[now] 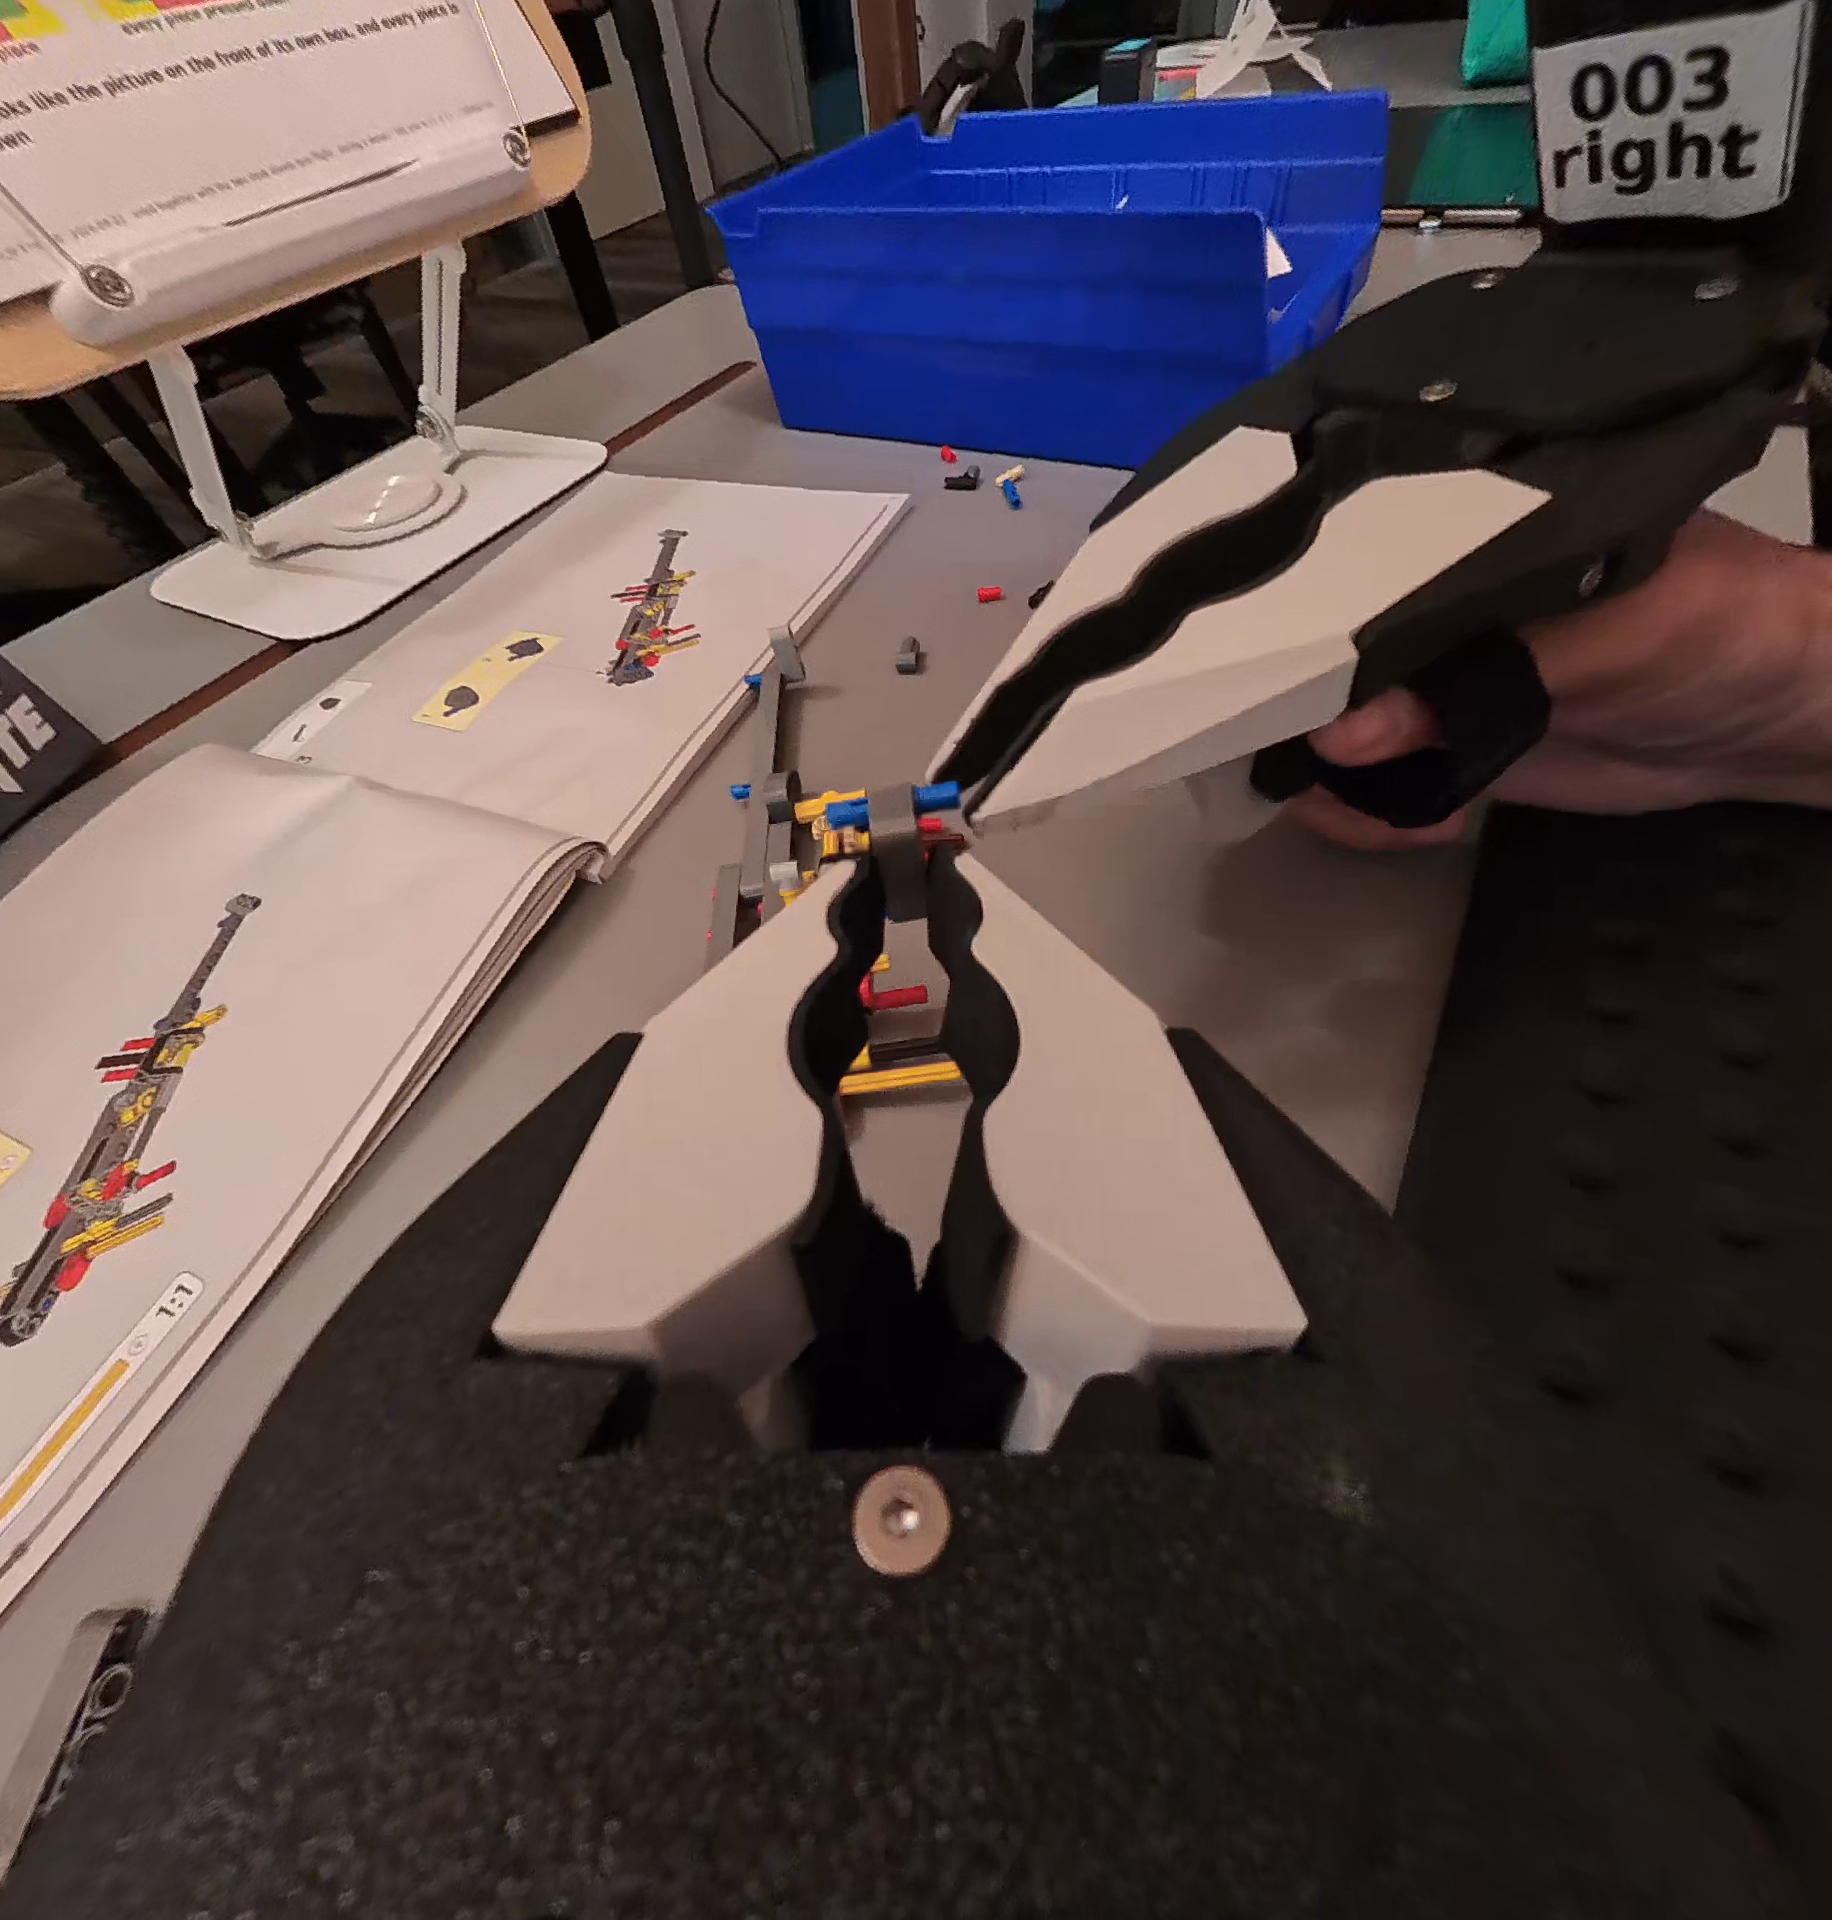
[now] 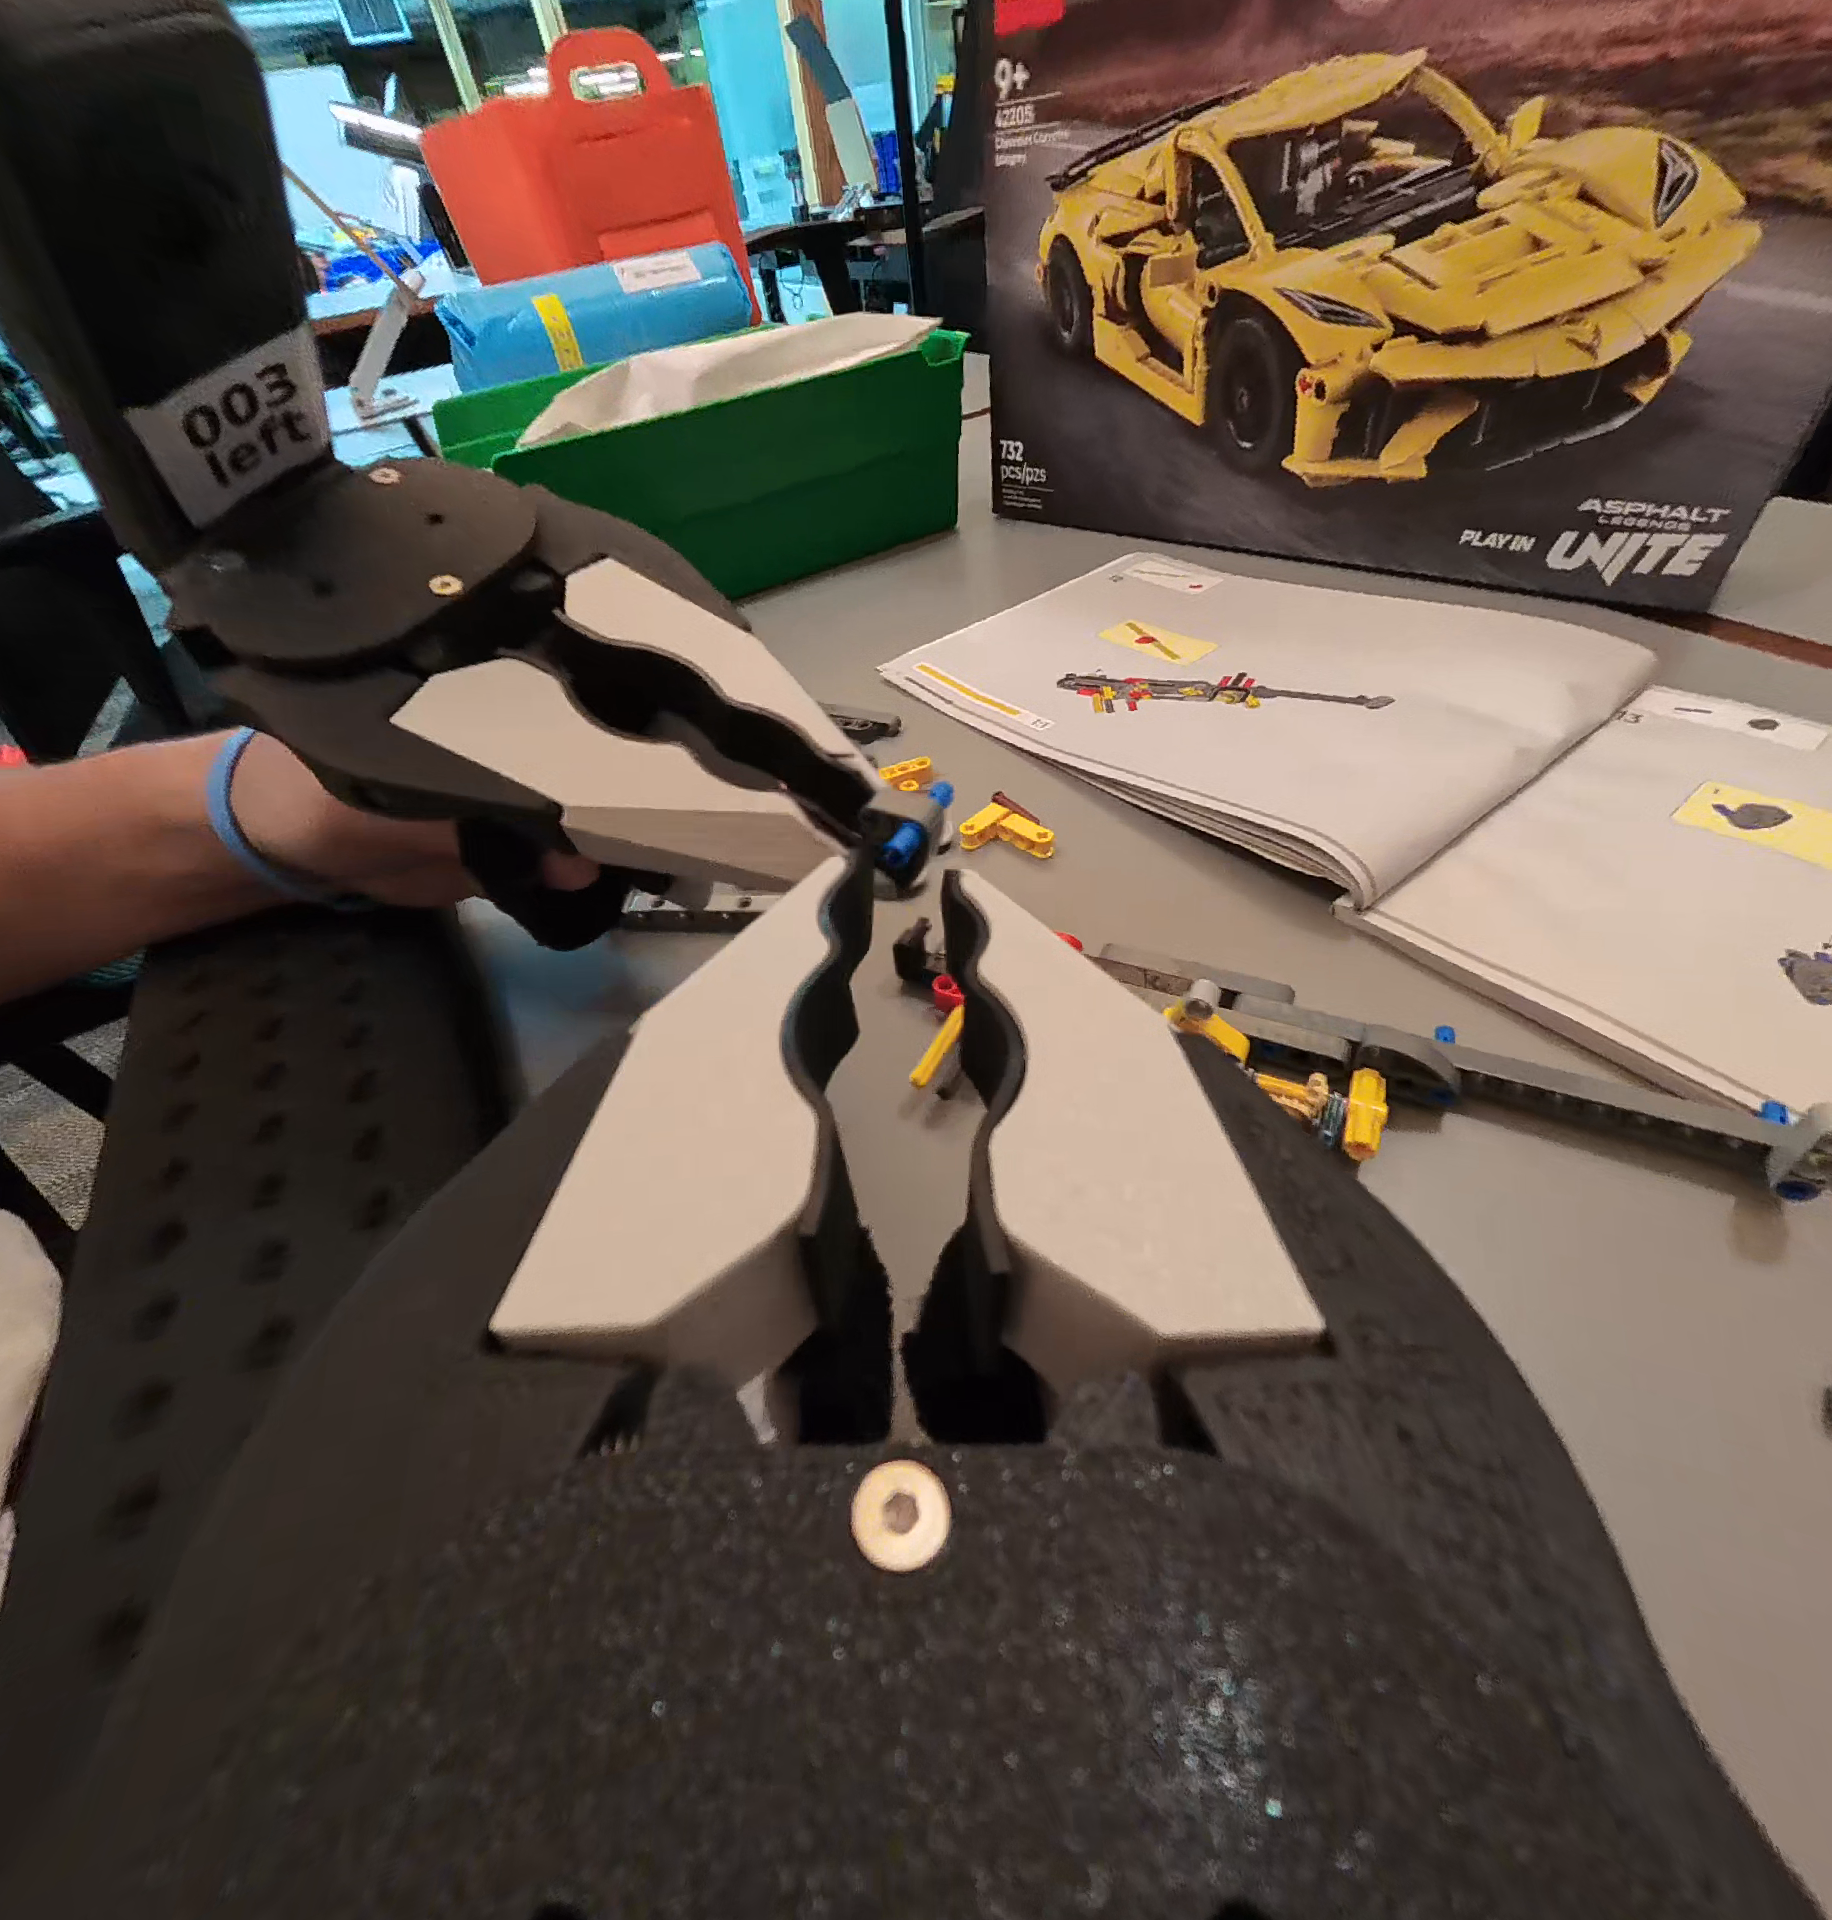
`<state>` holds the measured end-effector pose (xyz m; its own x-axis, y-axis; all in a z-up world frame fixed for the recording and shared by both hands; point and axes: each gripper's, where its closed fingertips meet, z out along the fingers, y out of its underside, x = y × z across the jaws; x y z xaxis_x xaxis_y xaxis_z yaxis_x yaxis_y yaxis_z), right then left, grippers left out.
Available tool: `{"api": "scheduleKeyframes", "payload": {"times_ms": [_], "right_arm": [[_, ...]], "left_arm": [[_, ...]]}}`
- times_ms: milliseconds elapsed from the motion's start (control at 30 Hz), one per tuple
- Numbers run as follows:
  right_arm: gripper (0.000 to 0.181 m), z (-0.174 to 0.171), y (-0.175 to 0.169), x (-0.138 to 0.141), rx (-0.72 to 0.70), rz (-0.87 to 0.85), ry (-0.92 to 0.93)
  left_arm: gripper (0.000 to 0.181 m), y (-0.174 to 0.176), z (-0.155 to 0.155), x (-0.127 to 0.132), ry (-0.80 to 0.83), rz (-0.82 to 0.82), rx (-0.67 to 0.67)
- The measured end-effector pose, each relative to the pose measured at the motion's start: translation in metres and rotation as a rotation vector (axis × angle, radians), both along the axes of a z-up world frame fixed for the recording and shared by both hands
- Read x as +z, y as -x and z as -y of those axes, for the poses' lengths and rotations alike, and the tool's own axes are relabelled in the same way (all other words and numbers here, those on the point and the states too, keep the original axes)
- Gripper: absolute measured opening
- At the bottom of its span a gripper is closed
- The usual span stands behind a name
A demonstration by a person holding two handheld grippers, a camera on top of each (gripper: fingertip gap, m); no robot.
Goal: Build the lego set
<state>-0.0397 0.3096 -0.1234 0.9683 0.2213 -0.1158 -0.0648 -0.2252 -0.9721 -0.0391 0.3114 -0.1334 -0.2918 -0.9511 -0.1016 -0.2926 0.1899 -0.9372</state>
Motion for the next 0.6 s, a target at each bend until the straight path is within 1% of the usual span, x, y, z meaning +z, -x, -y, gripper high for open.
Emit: {"api": "scheduleKeyframes", "payload": {"times_ms": [67,133,233,333,400,433,500,567,600], "right_arm": [[0.01,-0.001,0.002,0.003,0.0,0.001,-0.015],[0.006,-0.002,0.002,0.0,-0.006,0.02,0.004],[0.005,-0.001,0.002,-0.003,-0.008,0.025,0.014],[0.003,-0.001,0.002,0.0,-0.011,0.021,0.003],[0.003,-0.002,-0.002,-0.002,-0.034,0.018,0.016],[0.003,-0.003,-0.006,-0.001,-0.053,0.011,0.021],[0.003,-0.006,-0.02,-0.001,-0.093,-0.017,0.053],[0.003,-0.01,-0.05,0.001,-0.139,-0.023,0.12],[0.003,-0.012,-0.072,0.001,-0.167,-0.01,0.17]], "left_arm": [[0.007,0.0,0.003,0.0,0.005,-0.004,-0.01],[0.006,0.0,0.004,0.0,-0.019,0.002,-0.009],[0.006,0.0,0.003,-0.003,-0.056,0.0,-0.001],[0.007,0.0,0.003,0.0,-0.053,0.014,0.001],[0.008,-0.001,0.004,-0.001,-0.05,0.012,0.003],[0.013,-0.001,0.003,-0.001,-0.047,0.01,0.007],[0.026,-0.002,-0.004,0.001,-0.037,0.018,0.044],[0.026,-0.002,-0.016,0.002,-0.011,0.021,0.089],[0.025,-0.002,-0.021,0.004,0.013,0.023,0.106]]}}
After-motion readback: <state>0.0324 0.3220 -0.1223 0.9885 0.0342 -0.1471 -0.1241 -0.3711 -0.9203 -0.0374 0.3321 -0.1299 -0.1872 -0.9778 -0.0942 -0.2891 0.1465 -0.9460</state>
